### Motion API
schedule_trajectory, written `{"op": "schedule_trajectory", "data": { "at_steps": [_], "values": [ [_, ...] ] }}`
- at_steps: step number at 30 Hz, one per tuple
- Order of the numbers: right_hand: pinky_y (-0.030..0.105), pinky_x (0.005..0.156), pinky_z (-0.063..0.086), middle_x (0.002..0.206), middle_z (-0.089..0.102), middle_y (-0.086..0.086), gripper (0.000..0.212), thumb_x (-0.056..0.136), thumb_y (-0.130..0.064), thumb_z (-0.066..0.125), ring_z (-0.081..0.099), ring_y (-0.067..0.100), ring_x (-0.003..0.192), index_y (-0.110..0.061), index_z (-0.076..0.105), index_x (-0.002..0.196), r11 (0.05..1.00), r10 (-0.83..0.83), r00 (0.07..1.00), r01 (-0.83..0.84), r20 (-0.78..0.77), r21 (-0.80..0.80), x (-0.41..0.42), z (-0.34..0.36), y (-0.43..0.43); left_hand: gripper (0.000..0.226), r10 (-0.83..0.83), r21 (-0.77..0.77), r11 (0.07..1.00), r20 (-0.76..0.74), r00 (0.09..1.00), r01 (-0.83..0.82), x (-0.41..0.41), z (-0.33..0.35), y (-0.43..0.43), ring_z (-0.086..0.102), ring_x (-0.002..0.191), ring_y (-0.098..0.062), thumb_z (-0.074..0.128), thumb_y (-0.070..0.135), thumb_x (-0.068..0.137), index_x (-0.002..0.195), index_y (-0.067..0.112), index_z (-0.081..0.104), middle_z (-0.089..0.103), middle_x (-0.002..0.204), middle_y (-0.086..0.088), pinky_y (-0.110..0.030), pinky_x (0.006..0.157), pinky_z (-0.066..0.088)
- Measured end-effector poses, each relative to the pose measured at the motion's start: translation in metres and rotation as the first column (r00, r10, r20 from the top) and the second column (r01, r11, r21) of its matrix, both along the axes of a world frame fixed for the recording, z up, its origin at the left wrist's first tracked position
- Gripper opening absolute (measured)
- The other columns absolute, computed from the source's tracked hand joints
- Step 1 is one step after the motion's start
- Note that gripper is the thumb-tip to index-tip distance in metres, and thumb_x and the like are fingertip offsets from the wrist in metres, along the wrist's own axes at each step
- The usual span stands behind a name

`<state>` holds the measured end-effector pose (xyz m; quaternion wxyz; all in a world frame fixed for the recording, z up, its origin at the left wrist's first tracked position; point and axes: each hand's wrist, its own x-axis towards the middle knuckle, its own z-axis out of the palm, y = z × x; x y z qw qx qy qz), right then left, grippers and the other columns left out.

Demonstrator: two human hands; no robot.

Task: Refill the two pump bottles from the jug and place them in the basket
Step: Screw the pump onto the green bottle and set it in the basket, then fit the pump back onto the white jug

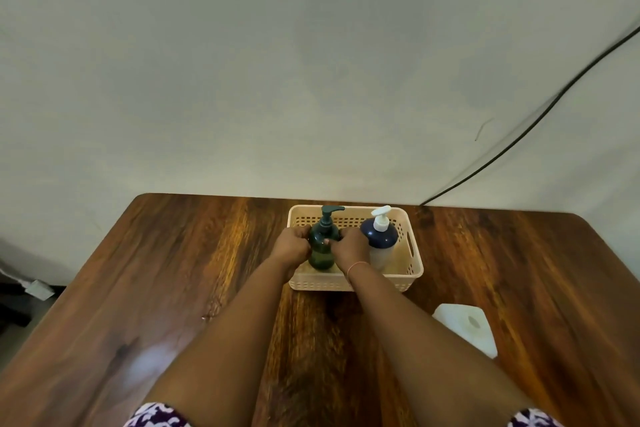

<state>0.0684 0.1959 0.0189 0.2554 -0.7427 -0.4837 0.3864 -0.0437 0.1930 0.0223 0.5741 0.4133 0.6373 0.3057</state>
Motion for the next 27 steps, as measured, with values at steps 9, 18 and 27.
{"op": "schedule_trajectory", "data": {
  "at_steps": [9, 18, 27],
  "values": [
    [0.038, 0.101, 0.041, 0.127, 0.054, 0.012, 0.037, 0.090, -0.013, 0.053, 0.049, 0.029, 0.119, -0.008, 0.046, 0.126, 0.993, 0.095, 0.990, -0.102, -0.105, -0.064, 0.001, 0.016, -0.016, 0.039, 0.022, 0.055, 0.998, -0.067, 0.998, -0.018, 0.005, 0.009, -0.011, 0.048, 0.127, -0.027, 0.040, -0.012, 0.088, 0.116, 0.005, 0.061, 0.058, 0.126, -0.012, -0.044, 0.105, 0.045],
    [0.031, 0.094, 0.042, 0.126, 0.057, 0.014, 0.031, 0.092, -0.008, 0.047, 0.052, 0.029, 0.117, -0.007, 0.050, 0.123, 0.985, 0.075, 0.993, -0.059, -0.093, 0.160, 0.000, 0.036, -0.081, 0.031, 0.074, 0.150, 0.987, -0.130, 0.989, -0.054, 0.023, 0.014, -0.059, 0.057, 0.110, -0.023, 0.052, 0.001, 0.088, 0.114, 0.012, 0.063, 0.062, 0.122, -0.008, -0.038, 0.094, 0.051],
    [0.033, 0.105, 0.040, 0.133, 0.054, 0.003, 0.040, 0.094, -0.010, 0.042, 0.049, 0.021, 0.123, -0.016, 0.046, 0.134, 0.995, 0.019, 0.974, 0.005, -0.225, 0.104, 0.008, 0.005, -0.168, 0.048, 0.023, 0.143, 0.990, -0.186, 0.982, 0.004, 0.049, -0.020, -0.139, 0.055, 0.122, -0.023, 0.050, 0.000, 0.088, 0.135, 0.007, 0.049, 0.059, 0.131, -0.010, -0.039, 0.102, 0.048]
  ]
}}
